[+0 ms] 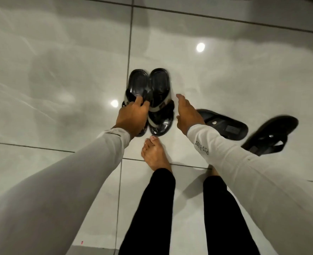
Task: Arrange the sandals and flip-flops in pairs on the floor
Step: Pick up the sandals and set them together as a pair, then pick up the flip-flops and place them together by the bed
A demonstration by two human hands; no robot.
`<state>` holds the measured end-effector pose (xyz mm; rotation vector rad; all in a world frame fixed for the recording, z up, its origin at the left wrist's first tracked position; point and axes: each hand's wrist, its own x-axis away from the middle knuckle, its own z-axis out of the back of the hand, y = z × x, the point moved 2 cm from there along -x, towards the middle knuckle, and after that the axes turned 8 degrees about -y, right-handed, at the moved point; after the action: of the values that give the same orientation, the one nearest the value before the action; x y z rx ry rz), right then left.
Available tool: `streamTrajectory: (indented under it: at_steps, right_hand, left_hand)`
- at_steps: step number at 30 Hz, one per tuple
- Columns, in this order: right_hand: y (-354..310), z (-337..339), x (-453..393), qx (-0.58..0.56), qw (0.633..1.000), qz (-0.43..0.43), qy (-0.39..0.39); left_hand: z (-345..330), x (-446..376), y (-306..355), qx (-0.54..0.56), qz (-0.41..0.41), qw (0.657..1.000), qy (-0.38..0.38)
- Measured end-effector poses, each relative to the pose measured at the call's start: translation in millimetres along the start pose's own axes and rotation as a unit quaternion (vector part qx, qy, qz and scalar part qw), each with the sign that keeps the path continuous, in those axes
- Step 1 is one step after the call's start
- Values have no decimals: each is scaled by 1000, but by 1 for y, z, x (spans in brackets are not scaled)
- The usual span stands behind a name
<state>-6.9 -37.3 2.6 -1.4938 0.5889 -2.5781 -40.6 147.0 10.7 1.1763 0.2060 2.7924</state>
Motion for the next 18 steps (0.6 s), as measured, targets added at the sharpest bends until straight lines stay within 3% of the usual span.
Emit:
streamTrajectory:
  at_steps: [6,12,15,18]
  right_hand:
    - [134,12,71,-42,986,-156,47]
    - [278,15,127,-143,935,-313,86]
    - [331,17,132,-232,903,-349,91]
    - [380,7,116,-378,856,-331,120]
  left_hand:
    - [-22,-4,92,-2,-45,999,7]
    - [-41,-23,212,-39,-95,994,-35]
    - [-54,-33,251,-123,-150,980,-45]
    - [-66,-43,277,-233,-239,939,-88]
